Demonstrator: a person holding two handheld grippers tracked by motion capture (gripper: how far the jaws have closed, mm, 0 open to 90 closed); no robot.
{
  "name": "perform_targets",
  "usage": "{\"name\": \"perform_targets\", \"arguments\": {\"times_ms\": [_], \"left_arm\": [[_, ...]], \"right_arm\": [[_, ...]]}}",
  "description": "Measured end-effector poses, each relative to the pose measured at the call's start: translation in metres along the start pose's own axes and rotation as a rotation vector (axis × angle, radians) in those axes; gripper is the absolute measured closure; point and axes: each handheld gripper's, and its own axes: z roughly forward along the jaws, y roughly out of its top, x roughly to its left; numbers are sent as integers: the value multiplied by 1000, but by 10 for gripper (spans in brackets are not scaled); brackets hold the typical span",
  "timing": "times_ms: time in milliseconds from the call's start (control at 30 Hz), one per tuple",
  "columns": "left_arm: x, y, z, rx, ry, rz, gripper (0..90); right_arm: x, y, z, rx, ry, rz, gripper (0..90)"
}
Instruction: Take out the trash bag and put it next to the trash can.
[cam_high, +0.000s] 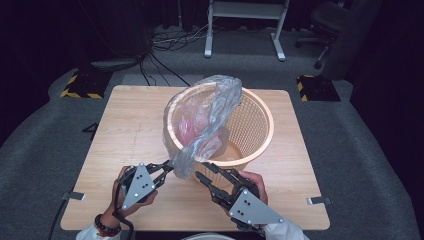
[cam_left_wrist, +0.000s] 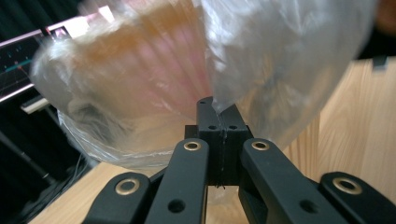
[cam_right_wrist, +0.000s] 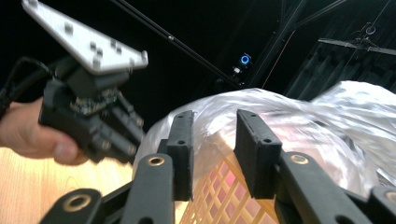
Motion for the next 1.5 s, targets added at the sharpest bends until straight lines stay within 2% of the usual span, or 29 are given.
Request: {"name": "perform_targets", "arguments": {"times_ms": [100, 200, 267, 333, 433, 500, 533, 600, 667, 733, 800, 833, 900, 933, 1000, 1067, 1100, 1167, 1267, 1300, 1367, 1433, 1500], "left_arm": [[-4, -5, 6, 37, -6, 9, 898], [-6, -9, 9, 50, -22, 2, 898], [-7, -11, 11, 47, -41, -22, 898], [-10, -11, 14, 59, -38, -12, 898], [-15, -12, 17, 68, -52, -10, 898], [-16, -11, 16, 56, -74, -22, 898], [-17, -11, 15, 48, -83, -23, 898], [-22, -9, 13, 27, -114, -11, 898], [-26, -7, 10, 21, -118, 17, 898], [-29, -6, 5, 1, -138, 28, 897], [-28, -5, 0, -17, -125, 28, 891], [-28, -4, -4, -31, -111, 19, 851], [-22, -4, -11, -66, -69, -17, 671], [-19, -3, -15, -91, -45, -61, 541], [-10, -1, -25, -166, -50, -157, 445], [-3, 7, -33, -225, -25, -204, 380], [0, 13, -36, -244, -24, -205, 365], [1, 31, -41, -285, 0, -180, 361], [4, 55, -41, -314, 7, -158, 359], [6, 65, -38, -313, -6, -148, 359], [10, 78, -31, -277, 1, -140, 356], [14, 90, -21, -250, -26, -135, 356], [17, 98, -10, -190, 19, -100, 400]], "right_arm": [[-1, -2, -1, -4, -8, -1, 664], [-2, -4, -1, 8, -36, -20, 624], [-2, -5, 0, 15, -41, -4, 538], [0, -6, 1, 22, -56, -2, 485], [12, -3, 6, 15, -12, -52, 480], [18, -3, 11, 6, 29, -52, 532], [19, -3, 14, 16, 28, -43, 543], [18, -6, 19, 28, 31, 1, 592], [16, -10, 23, 40, 14, 44, 629], [14, -13, 26, 43, 28, 95, 723], [11, -16, 28, 49, 33, 140, 818], [8, -18, 30, 52, 42, 158, 859], [6, -20, 32, 63, 54, 171, 895], [5, -21, 34, 65, 64, 176, 899], [6, -24, 38, 88, 77, 160, 900], [8, -28, 41, 111, 104, 148, 900], [9, -30, 42, 123, 111, 132, 900], [11, -34, 44, 142, 136, 120, 900], [16, -39, 49, 181, 173, 88, 900], [18, -41, 50, 191, 173, 71, 900], [20, -44, 52, 208, 202, 80, 900], [22, -46, 53, 225, 203, 54, 900], [23, -48, 53, 229, 206, 54, 900]]}}
